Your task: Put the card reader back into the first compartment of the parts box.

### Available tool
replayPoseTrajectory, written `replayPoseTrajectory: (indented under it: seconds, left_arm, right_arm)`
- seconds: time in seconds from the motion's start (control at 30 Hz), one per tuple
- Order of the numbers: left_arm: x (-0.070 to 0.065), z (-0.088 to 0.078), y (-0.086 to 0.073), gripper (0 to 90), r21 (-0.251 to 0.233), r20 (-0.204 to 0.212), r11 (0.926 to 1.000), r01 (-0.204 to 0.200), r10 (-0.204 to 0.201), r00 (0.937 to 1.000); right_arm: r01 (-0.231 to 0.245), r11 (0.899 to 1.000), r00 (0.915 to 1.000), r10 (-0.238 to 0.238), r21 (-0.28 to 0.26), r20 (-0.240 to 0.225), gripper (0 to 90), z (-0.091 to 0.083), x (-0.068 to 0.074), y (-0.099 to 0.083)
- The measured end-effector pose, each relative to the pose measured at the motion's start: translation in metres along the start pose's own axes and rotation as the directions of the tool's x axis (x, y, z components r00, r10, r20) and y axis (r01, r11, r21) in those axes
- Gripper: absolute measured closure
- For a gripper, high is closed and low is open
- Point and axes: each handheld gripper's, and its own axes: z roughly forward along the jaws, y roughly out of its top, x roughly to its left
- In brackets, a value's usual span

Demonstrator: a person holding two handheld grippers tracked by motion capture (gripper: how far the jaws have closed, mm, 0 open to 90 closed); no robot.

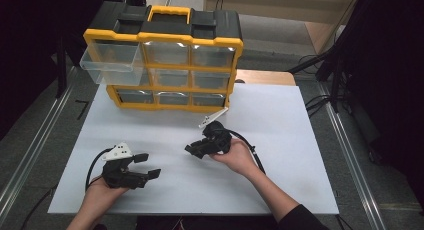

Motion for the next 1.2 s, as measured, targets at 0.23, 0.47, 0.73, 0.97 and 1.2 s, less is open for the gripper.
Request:
replayPoseTrajectory:
  seconds: [0.23, 0.47, 0.73, 0.97, 1.2]
  left_arm:
    - [0.0, 0.0, -0.001, 24.1, -0.004, 0.002, 1.0, 0.004, -0.004, 1.0]
    - [0.0, 0.0, -0.001, 24.1, -0.006, 0.007, 1.0, 0.007, -0.007, 1.0]
    - [0.0, 0.001, -0.001, 24.1, -0.003, 0.005, 1.0, 0.008, -0.008, 1.0]
    - [0.0, 0.001, -0.001, 24.1, -0.004, 0.005, 0.9999, 0.01, -0.01, 0.9999]
    - [0.0, 0.001, -0.001, 24.1, -0.005, 0.005, 0.9999, 0.01, -0.01, 0.9999]
  right_arm:
    - [0.056, 0.998, 0.9966, -0.056, -0.005, -0.061, 70.7, -0.008, -0.003, 0.012]
    - [0.092, 0.996, 0.9915, -0.092, -0.005, -0.092, 70.7, -0.014, -0.005, 0.026]
    - [0.106, 0.994, 0.9883, -0.105, 0.001, -0.11, 70.7, -0.02, -0.007, 0.04]
    - [0.147, 0.989, 0.9818, -0.147, -0.003, -0.12, 70.7, -0.025, -0.006, 0.053]
    - [0.174, 0.985, 0.9754, -0.173, -0.003, -0.137, 70.7, -0.032, -0.003, 0.068]
